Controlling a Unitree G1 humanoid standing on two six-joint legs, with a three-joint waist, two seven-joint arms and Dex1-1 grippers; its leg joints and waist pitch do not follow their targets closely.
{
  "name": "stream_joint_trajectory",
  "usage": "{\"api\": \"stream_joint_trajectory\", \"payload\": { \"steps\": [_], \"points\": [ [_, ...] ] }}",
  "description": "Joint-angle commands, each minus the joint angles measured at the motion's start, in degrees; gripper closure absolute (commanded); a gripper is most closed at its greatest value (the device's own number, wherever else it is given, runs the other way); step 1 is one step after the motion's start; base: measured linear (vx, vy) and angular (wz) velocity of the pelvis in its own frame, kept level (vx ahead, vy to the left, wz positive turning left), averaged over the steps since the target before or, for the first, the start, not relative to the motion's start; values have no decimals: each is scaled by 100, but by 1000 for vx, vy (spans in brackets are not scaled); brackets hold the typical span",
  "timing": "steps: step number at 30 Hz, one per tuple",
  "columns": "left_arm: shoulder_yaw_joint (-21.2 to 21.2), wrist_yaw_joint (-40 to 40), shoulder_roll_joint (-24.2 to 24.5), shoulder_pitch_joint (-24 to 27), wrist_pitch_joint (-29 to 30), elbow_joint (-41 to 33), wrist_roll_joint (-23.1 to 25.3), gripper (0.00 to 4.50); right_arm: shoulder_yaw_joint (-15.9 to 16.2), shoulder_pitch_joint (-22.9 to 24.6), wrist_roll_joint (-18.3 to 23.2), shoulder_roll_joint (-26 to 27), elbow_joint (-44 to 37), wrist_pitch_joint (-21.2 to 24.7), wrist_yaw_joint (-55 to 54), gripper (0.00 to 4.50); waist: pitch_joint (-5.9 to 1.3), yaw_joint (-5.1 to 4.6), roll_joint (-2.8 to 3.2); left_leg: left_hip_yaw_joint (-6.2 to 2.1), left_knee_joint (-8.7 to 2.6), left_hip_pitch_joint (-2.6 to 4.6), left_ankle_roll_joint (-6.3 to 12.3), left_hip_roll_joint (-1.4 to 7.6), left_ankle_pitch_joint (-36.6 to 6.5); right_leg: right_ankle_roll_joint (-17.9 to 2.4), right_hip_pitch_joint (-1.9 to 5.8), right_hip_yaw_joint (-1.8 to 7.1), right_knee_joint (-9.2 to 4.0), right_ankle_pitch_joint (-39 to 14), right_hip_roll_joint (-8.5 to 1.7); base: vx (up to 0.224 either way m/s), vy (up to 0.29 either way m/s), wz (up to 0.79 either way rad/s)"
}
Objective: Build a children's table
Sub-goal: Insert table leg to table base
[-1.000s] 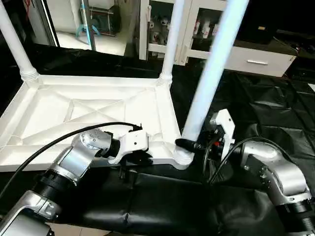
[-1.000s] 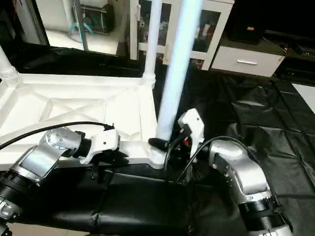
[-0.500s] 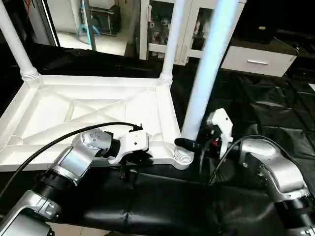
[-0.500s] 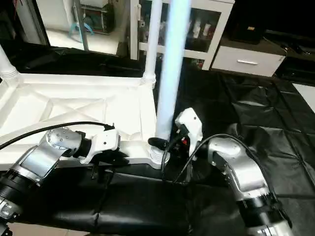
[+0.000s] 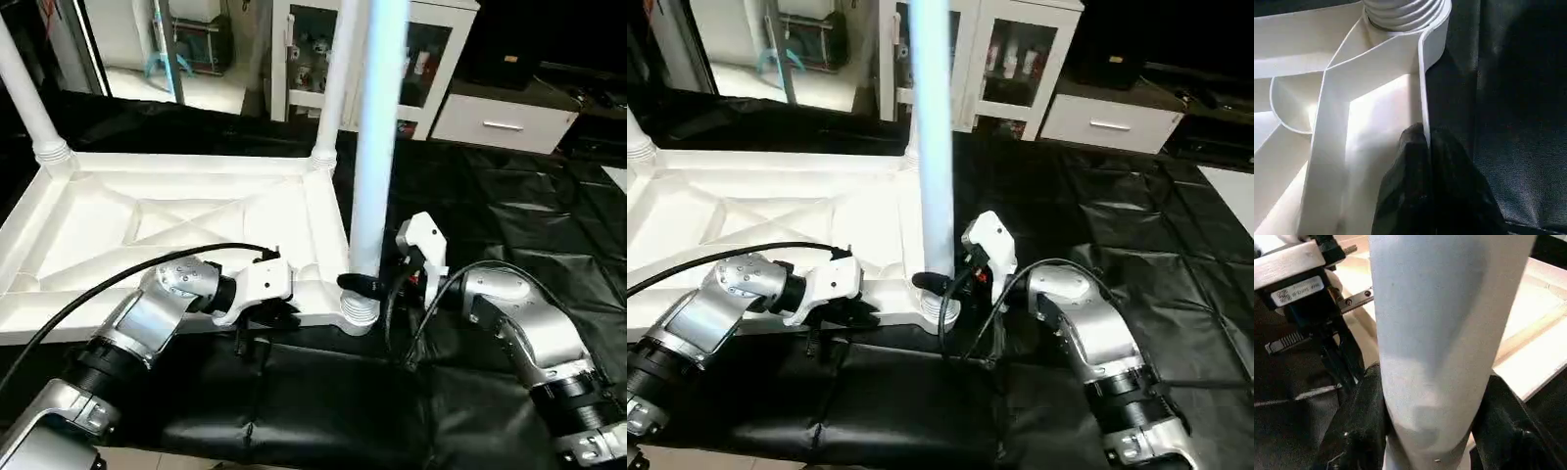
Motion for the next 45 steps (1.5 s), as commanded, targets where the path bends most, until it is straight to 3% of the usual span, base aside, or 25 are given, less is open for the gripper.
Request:
{"api": "stream_joint_trajectory", "payload": {
  "steps": [1, 10, 20, 31, 32, 40, 41, 45],
  "points": [
    [-237, -43, 32, -10, 27, 158, 251, 448, -1, 17, -126, 57, 477, 137, -142, 265, -217, -2, 115, -103, -434, 80, -240, 245, -1608, -1129, 52, 182, -482, -680, -339, 0, 0, 0],
    [-224, -43, 34, -32, 42, 183, 253, 448, -359, -126, 65, 302, 1086, 236, -382, 265, -226, -4, 117, -100, -435, 83, -252, 244, -1579, -1178, 54, 177, -472, -582, -335, 0, 0, 0],
    [-211, -24, 52, -18, 48, 182, 248, 448, -533, 93, 130, 345, 1273, 130, -405, 265, -218, 3, 117, -104, -450, 82, -270, 249, -1672, -1134, 48, 178, -489, -735, -340, 0, 0, 0],
    [-202, -13, 71, -26, 48, 189, 223, 448, -1013, 632, 405, 478, 1044, -237, -625, 265, -210, 15, 125, -113, -471, 79, -263, 256, -1780, -1076, 33, 182, -512, -809, -340, 0, 0, 0],
    [-204, -13, 67, -36, 43, 202, 224, 448, -1071, 794, 467, 522, 986, -356, -653, 265, -217, 18, 151, -113, -467, 87, -265, 255, -1789, -1092, 28, 182, -506, -786, -340, 0, 0, 0],
    [-209, -20, 60, -64, 39, 226, 221, 448, -1260, 1320, 651, 847, 778, -837, -722, 265, -209, 33, 147, -115, -483, 76, -242, 259, -1872, -1049, 26, 190, -537, -862, -349, 0, 0, 0],
    [-210, -23, 63, -64, 42, 223, 220, 448, -1241, 1404, 656, 878, 736, -893, -711, 265, -216, 39, 178, -121, -487, 83, -250, 261, -1859, -1056, 27, 188, -527, -813, -350, 0, 0, 0],
    [-214, -34, 69, -64, 46, 218, 220, 448, -1192, 1603, 657, 947, 648, -1071, -709, 265, -208, 33, 160, -114, -489, 69, -219, 255, -1818, -1069, 38, 180, -527, -677, -334, 0, 0, 0]
  ]
}}
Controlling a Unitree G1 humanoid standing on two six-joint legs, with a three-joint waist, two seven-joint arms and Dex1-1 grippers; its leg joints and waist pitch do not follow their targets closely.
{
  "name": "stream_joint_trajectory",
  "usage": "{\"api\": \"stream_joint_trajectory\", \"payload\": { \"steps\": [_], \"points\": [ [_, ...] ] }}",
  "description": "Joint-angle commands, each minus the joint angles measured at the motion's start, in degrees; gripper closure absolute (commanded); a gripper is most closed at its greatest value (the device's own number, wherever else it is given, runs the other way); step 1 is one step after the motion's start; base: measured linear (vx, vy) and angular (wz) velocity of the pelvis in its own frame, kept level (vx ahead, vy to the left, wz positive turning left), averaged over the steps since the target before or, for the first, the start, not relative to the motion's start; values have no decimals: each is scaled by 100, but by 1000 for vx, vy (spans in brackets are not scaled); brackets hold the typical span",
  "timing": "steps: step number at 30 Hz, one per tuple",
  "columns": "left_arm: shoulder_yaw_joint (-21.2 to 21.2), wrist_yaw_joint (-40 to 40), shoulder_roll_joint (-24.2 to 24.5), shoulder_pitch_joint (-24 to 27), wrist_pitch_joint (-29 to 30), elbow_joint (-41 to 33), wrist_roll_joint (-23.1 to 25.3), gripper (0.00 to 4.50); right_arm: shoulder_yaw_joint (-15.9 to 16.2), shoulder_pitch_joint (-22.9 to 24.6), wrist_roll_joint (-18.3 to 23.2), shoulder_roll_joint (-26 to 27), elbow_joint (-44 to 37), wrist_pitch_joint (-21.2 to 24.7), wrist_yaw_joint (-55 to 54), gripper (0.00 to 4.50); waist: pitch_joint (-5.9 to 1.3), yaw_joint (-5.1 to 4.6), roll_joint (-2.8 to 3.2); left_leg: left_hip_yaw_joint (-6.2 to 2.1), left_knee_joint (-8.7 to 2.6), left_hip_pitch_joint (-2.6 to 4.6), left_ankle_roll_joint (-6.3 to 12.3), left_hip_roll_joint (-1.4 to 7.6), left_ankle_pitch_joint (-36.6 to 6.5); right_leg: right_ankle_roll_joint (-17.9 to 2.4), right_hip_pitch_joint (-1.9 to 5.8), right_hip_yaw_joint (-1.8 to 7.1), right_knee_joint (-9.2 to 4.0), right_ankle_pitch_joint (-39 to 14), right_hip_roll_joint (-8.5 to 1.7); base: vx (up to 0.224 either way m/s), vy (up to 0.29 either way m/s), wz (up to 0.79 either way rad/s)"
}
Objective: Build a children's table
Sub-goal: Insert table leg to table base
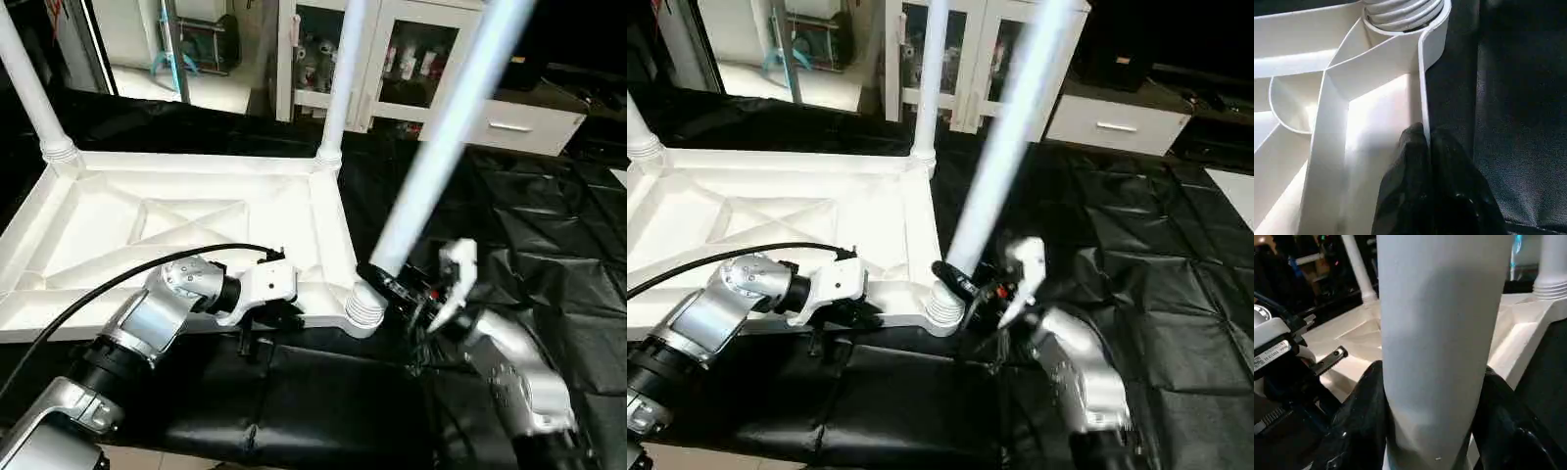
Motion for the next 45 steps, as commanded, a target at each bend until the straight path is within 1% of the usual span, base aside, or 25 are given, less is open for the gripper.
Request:
{"api": "stream_joint_trajectory", "payload": {
  "steps": [1, 4, 6, 8, 10, 12, 15, 16, 17, 20, 21, 24, 25, 26, 28, 30, 32, 36, 37, 38, 40, 41, 42, 43, 45],
  "points": [
    [-138, -21, 133, -13, 58, 199, 230, 448, -42, 310, -251, -89, 293, 94, -176, 265, -198, -7, 171, -120, -474, 79, -220, 256, -1866, -1062, 38, 181, -502, -736, -337, 0, 0, 0],
    [-140, -29, 141, -9, 66, 190, 228, 448, -54, 409, -297, -53, 237, -92, -204, 265, -206, -4, 166, -119, -471, 76, -211, 257, -1823, -1064, 46, 182, -498, -669, -339, 0, 0, 0],
    [-139, -32, 151, 1, 76, 183, 226, 448, -41, 552, -393, -6, 158, -326, -266, 265, -211, 14, 194, -116, -466, 73, -189, 257, -1735, -1057, 49, 184, -491, -544, -341, 0, 0, 0],
    [-137, -33, 152, 2, 78, 183, 226, 448, -20, 587, -435, -1, 138, -382, -275, 265, -222, 10, 181, -112, -462, 72, -152, 249, -1631, -1069, 66, 176, -480, -387, -327, 0, 0, 0],
    [-129, -38, 157, 14, 89, 182, 225, 448, 133, 754, -646, 3, 53, -653, -307, 265, -223, 17, 192, -102, -451, 62, -128, 245, -1521, -1047, 72, 175, -476, -258, -324, 0, 0, 0],
    [-124, -36, 155, 17, 85, 200, 226, 448, 232, 817, -741, 0, 40, -762, -334, 265, -228, 17, 194, -100, -453, 73, -118, 246, -1513, -1045, 74, 174, -478, -238, -325, 0, 0, 0],
    [-123, -26, 155, 42, 106, 173, 224, 448, 360, 886, -910, -40, 4, -940, -346, 265, -221, 9, 203, -104, -465, 75, -119, 247, -1620, -1039, 70, 174, -491, -395, -320, 0, 0, 0],
    [-121, -11, 151, 53, 110, 177, 222, 448, 448, 924, -992, -74, -29, -960, -334, 265, -223, 3, 177, -99, -462, 72, -114, 248, -1615, -1023, 71, 176, -493, -429, -318, 0, 0, 0],
    [-121, -11, 151, 53, 110, 177, 222, 448, 448, 924, -992, -74, -29, -960, -334, 265, -222, 8, 185, -103, -463, 69, -108, 247, -1604, -1019, 76, 178, -492, -429, -323, 0, 0, 0],
    [-121, 11, 148, 67, 119, 167, 215, 448, 517, 962, -1045, -126, -69, -903, -340, 265, -229, 8, 188, -99, -456, 64, -68, 244, -1501, -1014, 82, 177, -482, -290, -315, 0, 0, 0],
    [-116, 24, 140, 59, 127, 177, 212, 448, 595, 973, -1116, -216, -101, -823, -300, 265, -226, 12, 153, -97, -452, 62, -42, 244, -1465, -1008, 86, 175, -477, -304, -316, 0, 0, 0],
    [-108, 44, 124, 36, 132, 209, 207, 448, 714, 987, -1252, -346, -135, -821, -192, 265, -220, 8, 145, -91, -447, 54, -27, 242, -1412, -941, 84, 175, -485, -344, -309, 0, 0, 0],
    [-105, 55, 118, 34, 133, 218, 207, 448, 777, 997, -1285, -423, -173, -685, -145, 265, -215, 7, 138, -93, -459, 66, -49, 245, -1560, -895, 73, 181, -516, -598, -323, 0, 0, 0],
    [-98, 74, 105, 30, 132, 233, 207, 448, 832, 1009, -1291, -505, -225, -621, -59, 265, -211, -3, 82, -85, -458, 69, -45, 248, -1611, -876, 67, 183, -528, -694, -318, 0, 0, 0],
    [-84, 110, 85, 28, 133, 250, 209, 448, 919, 1014, -1264, -663, -316, -456, 99, 265, -213, -2, 95, -102, -475, 84, -74, 259, -1786, -819, 55, 188, -547, -984, -324, 0, 0, 0],
    [-82, 115, 82, 28, 134, 252, 209, 448, 932, 1015, -1259, -685, -328, -437, 120, 265, -216, -4, 101, -106, -476, 85, -78, 262, -1798, -819, 47, 192, -546, -952, -325, 0, 0, 0],
    [-82, 137, 57, 12, 127, 283, 213, 448, 1033, 920, -1277, -837, -293, -260, 219, 265, -228, -19, 69, -108, -476, 82, -93, 262, -1810, -827, 45, 184, -536, -839, -314, 0, 0, 0],
    [-87, 147, 38, -6, 115, 309, 212, 448, 1117, 759, -1375, -933, -153, -94, 190, 265, -234, -22, 67, -103, -462, 73, -61, 254, -1689, -875, 57, 181, -520, -657, -311, 0, 0, 0],
    [-92, 148, 32, -18, 96, 323, 211, 448, 1112, 549, -1403, -915, 13, 219, 51, 265, -225, -35, 66, -102, -467, 71, -74, 247, -1764, -883, 49, 178, -528, -744, -308, 0, 0, 0],
    [-95, 147, 30, -25, 87, 332, 210, 448, 1103, 458, -1414, -899, 80, 337, 2, 265, -222, -35, 92, -109, -480, 80, -94, 244, -1833, -885, 48, 176, -534, -862, -310, 0, 0, 0],
    [-101, 138, 31, -38, 75, 342, 211, 448, 1095, 292, -1418, -866, 184, 419, -9, 265, -197, -64, 90, -118, -495, 97, -165, 251, -2177, -846, 11, 182, -587, -1407, -330, 0, 0, 0],
    [-105, 125, 36, -52, 65, 351, 211, 448, 1106, 130, -1419, -856, 267, 467, 17, 265, -201, -67, 105, -133, -500, 121, -224, 261, -2351, -788, -11, 189, -612, -1687, -345, 0, 0, 0],
    [-105, 125, 36, -52, 65, 351, 211, 448, 1106, 130, -1419, -856, 267, 467, 17, 265, -195, -78, 103, -142, -505, 118, -245, 258, -2422, -774, -19, 189, -617, -1786, -346, 0, 0, 0],
    [-113, 101, 53, -68, 50, 358, 216, 448, 1153, -83, -1400, -902, 359, 588, 125, 265, -200, -91, 97, -170, -522, 107, -286, 255, -2519, -702, -8, 179, -624, -1988, -352, 0, 0, 0],
    [-117, 90, 61, -73, 46, 361, 219, 448, 1184, -168, -1404, -932, 402, 640, 179, 265, -188, -111, 100, -183, -535, 96, -307, 257, -2578, -668, -16, 179, -633, -2081, -349, 0, 0, 0]
  ]
}}
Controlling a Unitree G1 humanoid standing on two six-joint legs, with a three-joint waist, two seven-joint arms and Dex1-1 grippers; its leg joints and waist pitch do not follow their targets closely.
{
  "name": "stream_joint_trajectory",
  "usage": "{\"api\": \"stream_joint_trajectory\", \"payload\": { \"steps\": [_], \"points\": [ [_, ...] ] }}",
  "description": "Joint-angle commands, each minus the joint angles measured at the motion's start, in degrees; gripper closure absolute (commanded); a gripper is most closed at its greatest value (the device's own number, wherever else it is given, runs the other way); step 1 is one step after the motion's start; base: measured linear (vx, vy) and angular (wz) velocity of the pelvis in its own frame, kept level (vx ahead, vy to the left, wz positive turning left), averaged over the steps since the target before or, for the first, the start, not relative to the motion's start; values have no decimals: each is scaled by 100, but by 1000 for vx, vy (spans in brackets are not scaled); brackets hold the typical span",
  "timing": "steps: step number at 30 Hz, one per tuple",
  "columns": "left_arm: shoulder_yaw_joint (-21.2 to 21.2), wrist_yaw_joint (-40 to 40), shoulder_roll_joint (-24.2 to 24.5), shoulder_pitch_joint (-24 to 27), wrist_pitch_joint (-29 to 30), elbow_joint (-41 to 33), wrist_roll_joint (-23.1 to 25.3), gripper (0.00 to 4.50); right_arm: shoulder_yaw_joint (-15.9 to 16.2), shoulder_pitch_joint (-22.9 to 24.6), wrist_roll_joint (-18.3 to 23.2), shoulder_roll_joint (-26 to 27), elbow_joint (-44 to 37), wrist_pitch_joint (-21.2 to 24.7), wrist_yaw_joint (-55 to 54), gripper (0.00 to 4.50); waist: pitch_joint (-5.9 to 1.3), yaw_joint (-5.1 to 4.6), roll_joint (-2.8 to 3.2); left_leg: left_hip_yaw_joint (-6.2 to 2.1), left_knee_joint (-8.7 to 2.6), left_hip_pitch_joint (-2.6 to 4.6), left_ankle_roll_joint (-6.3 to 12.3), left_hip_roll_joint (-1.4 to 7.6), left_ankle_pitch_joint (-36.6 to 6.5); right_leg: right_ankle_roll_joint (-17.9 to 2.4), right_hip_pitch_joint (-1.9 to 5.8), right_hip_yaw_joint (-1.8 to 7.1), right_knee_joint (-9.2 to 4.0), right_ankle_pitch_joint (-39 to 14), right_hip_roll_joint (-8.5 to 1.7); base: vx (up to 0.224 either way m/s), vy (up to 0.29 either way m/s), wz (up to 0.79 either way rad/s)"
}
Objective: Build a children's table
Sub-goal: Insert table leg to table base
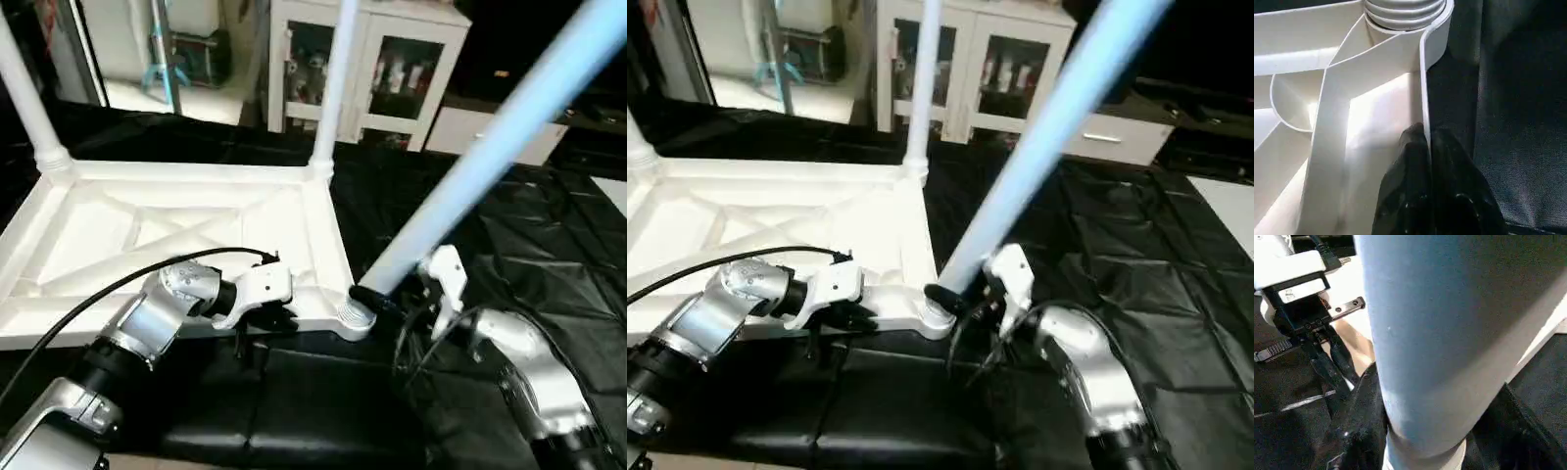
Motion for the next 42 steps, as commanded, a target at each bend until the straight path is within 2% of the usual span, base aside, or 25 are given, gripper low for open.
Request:
{"api": "stream_joint_trajectory", "payload": {
  "steps": [1, 2, 5, 6, 8, 10, 13, 15, 17, 21, 22, 24, 25, 26, 28, 30, 35, 42],
  "points": [
    [-105, -35, 43, -87, -10, 78, 197, 448, 351, 117, -513, -182, 698, 557, 24, 265, -61, -31, 111, -189, -483, 38, -310, 257, -2603, -686, -26, 182, -587, -2085, -355, 0, 0, 0],
    [-115, -49, 48, -89, -15, 79, 200, 448, 476, -58, -620, -254, 861, 638, 110, 265, -64, -33, 111, -186, -476, 59, -315, 255, -2652, -690, -45, 183, -595, -2107, -353, 0, 0, 0],
    [-124, -62, 47, -86, -26, 81, 201, 448, 635, -271, -734, -329, 1047, 861, 242, 265, -71, -37, 119, -188, -478, 63, -321, 255, -2628, -732, -50, 183, -583, -2016, -351, 0, 0, 0],
    [-124, -64, 47, -84, -23, 75, 199, 448, 693, -315, -774, -357, 1074, 920, 283, 265, -68, -34, 99, -181, -477, 66, -314, 256, -2593, -761, -50, 188, -578, -1915, -345, 0, 0, 0],
    [-125, -68, 50, -80, -19, 66, 196, 448, 754, -374, -784, -374, 1112, 1001, 341, 265, -70, -20, 113, -167, -472, 80, -304, 261, -2560, -803, -59, 194, -571, -1758, -344, 0, 0, 0],
    [-120, -67, 58, -77, -19, 59, 193, 448, 804, -435, -732, -369, 1152, 1121, 412, 265, -72, -19, 84, -171, -480, 64, -293, 256, -2549, -804, -38, 187, -559, -1731, -337, 0, 0, 0],
    [-110, -63, 60, -75, -11, 55, 190, 448, 837, -468, -769, -363, 1261, 1206, 372, 265, -68, -11, 88, -167, -477, 82, -299, 257, -2591, -798, -57, 192, -570, -1782, -343, 0, 0, 0],
    [-105, -63, 64, -75, -13, 57, 189, 448, 847, -496, -786, -353, 1343, 1238, 327, 265, -62, -14, 83, -174, -479, 86, -308, 254, -2676, -765, -69, 190, -583, -1963, -348, 0, 0, 0],
    [-93, -72, 62, -78, -11, 70, 186, 448, 747, -595, -795, -262, 1685, 1372, 126, 265, -47, -35, 102, -189, -486, 93, -338, 251, -2835, -724, -94, 190, -606, -2222, -354, 0, 0, 0],
    [-89, -71, 51, -95, -21, 98, 194, 448, 617, -658, -785, -195, 1953, 1405, -9, 265, -31, -70, 105, -248, -508, 111, -403, 250, -3229, -554, -132, 172, -663, -2807, -369, 0, 0, 0],
    [-89, -71, 47, -99, -17, 98, 196, 448, 609, -645, -789, -197, 1968, 1389, -15, 265, -23, -76, 116, -270, -513, 132, -411, 247, -3390, -490, -157, 171, -693, -2965, -369, 0, 0, 0],
    [-91, -68, 42, -102, -14, 97, 196, 448, 610, -626, -795, -202, 1980, 1362, -20, 265, -27, -85, 110, -290, -520, 132, -402, 246, -3467, -456, -158, 167, -704, -3013, -370, 0, 0, 0],
    [-92, -61, 35, -101, -9, 91, 194, 448, 623, -593, -873, -197, 2000, 1070, -96, 265, -31, -93, 101, -298, -529, 119, -401, 246, -3474, -458, -150, 164, -702, -2950, -370, 0, 0, 0],
    [-92, -61, 35, -97, -3, 81, 189, 448, 587, -558, -850, -154, 1982, 964, -136, 265, -35, -92, 111, -300, -534, 119, -403, 249, -3473, -468, -149, 161, -700, -2900, -371, 0, 0, 0],
    [-92, -60, 35, -90, 2, 70, 183, 448, 563, -501, -805, -111, 1909, 895, -134, 265, -45, -104, 123, -297, -549, 108, -416, 250, -3465, -532, -140, 152, -689, -2599, -354, 0, 0, 0],
    [-91, -64, 37, -81, 2, 63, 192, 448, 687, -449, -921, -142, 1889, 854, -123, 265, -37, -110, 132, -290, -558, 115, -422, 250, -3511, -567, -149, 150, -685, -2456, -337, 0, 0, 0],
    [-83, -54, 37, -75, -3, 54, 193, 450, 816, -352, -1052, -191, 1913, 792, -155, 265, -23, -133, 123, -289, -549, 143, -376, 239, -3659, -535, -187, 170, -725, -2707, -353, 0, 0, 0],
    [-82, -75, 56, -73, 2, 46, 190, 450, 742, -309, -1014, -116, 1941, 701, -283, 266, -15, -136, 149, -302, -559, 155, -377, 243, -3774, -477, -216, 177, -749, -2815, -352, 0, 0, 0]
  ]
}}
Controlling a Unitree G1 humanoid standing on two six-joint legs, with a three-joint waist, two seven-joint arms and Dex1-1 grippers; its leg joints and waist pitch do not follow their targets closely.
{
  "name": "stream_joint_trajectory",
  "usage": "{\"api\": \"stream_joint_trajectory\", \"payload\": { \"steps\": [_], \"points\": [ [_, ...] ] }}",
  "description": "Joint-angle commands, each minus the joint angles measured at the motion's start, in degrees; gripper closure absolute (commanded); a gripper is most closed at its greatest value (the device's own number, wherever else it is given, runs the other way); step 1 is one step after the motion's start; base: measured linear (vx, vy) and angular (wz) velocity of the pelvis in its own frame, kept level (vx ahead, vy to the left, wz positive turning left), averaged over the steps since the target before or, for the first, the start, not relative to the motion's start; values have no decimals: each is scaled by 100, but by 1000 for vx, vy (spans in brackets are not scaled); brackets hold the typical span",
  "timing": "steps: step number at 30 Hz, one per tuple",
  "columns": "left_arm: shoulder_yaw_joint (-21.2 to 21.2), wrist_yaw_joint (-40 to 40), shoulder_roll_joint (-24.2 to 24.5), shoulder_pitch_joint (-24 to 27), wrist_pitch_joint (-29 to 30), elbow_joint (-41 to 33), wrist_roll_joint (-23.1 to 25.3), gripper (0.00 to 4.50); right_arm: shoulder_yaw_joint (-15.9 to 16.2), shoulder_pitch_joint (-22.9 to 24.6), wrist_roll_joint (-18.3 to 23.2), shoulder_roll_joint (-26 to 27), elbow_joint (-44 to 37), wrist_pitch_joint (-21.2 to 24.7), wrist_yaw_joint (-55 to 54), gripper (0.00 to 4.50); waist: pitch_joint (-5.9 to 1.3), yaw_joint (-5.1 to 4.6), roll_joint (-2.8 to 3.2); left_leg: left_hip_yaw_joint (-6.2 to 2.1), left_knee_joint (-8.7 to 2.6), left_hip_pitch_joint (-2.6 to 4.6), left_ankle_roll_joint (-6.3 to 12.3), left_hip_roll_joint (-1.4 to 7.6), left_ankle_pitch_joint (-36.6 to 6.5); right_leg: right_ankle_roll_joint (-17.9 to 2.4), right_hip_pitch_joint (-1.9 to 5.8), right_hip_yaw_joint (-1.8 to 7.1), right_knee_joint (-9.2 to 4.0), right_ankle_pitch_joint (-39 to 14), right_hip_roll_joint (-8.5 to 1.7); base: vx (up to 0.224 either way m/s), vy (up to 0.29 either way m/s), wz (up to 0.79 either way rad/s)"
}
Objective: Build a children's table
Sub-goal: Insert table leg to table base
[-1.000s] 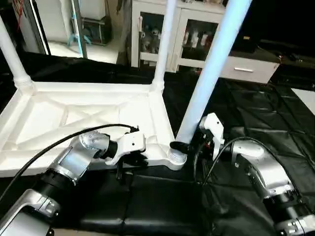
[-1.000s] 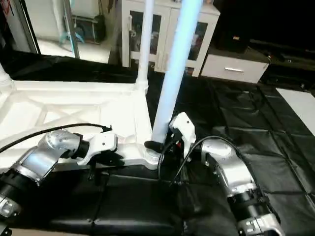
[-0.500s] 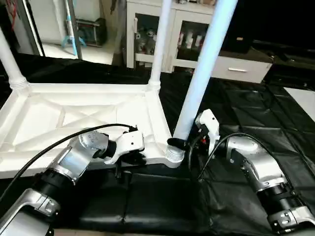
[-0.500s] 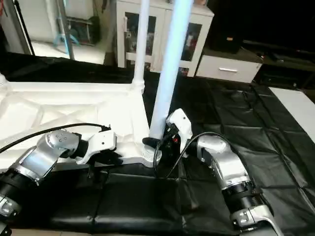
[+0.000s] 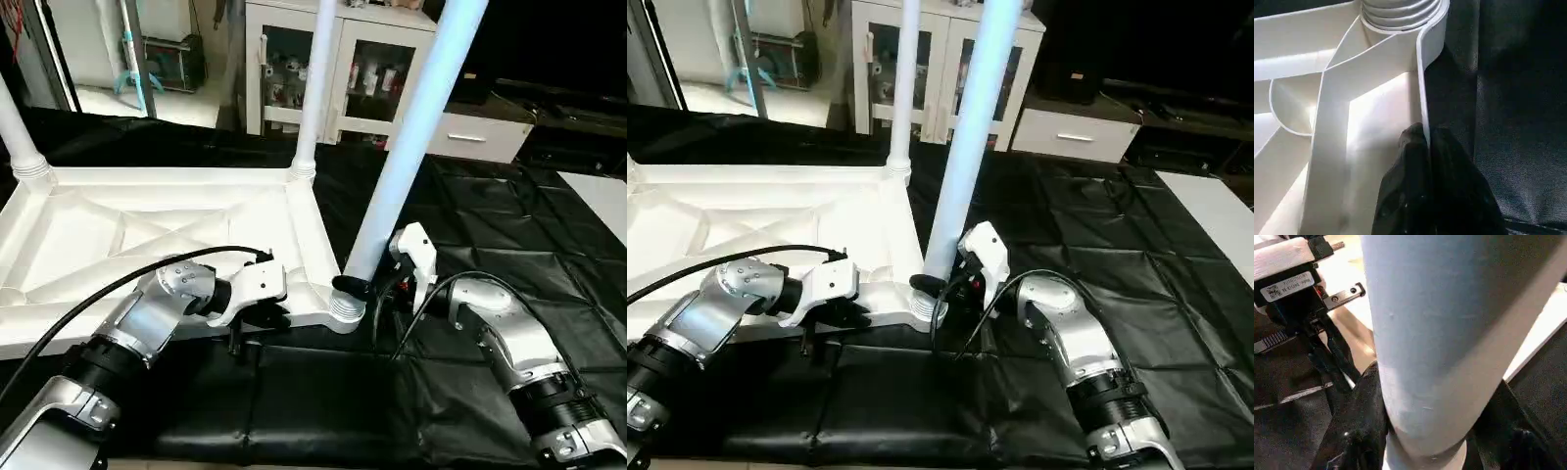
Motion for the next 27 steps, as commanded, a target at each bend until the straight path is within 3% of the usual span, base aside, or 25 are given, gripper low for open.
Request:
{"api": "stream_joint_trajectory", "payload": {
  "steps": [1, 7, 12, 20, 25, 27],
  "points": [
    [-108, -159, 22, -38, -40, -63, 82, 450, 361, 585, -784, -166, 1015, 452, -457, 266, 5, -36, 173, -229, -552, 114, -387, 289, -3822, -455, -215, 169, -620, -2877, -343, 0, 0, 0],
    [-103, -165, 29, -36, -30, -71, 78, 450, 71, 543, -511, -83, 829, 322, -531, 266, 1, -45, 163, -256, -567, 94, -377, 287, -3861, -378, -208, 169, -640, -3037, -362, 0, 0, 0],
    [-104, -169, 34, -31, -25, -80, 77, 450, -48, 504, -369, -174, 596, 292, -384, 266, -10, -48, 181, -243, -598, 81, -403, 297, -3756, -486, -184, 163, -609, -2495, -333, 0, 0, 0],
    [-116, -182, 36, -26, -27, -102, 85, 450, -337, 386, -110, -358, 323, 389, -143, 266, -22, -21, 161, -190, -572, 74, -328, 298, -3392, -600, -168, 196, -579, -2142, -341, 0, 0, 0],
    [-143, -196, 28, -27, -28, -118, 98, 450, -603, 404, 322, -462, -104, 633, 148, 266, -47, 35, 153, -127, -544, 44, -234, 307, -2789, -802, -94, 200, -506, -1337, -323, 0, 0, 0],
    [-157, -210, 22, -42, -48, -110, 108, 450, -705, 431, 583, -580, -406, 816, 299, 266, -82, 99, 154, -87, -512, 37, -116, 316, -2184, -914, -28, 188, -446, -708, -304, 0, 0, 0]
  ]
}}
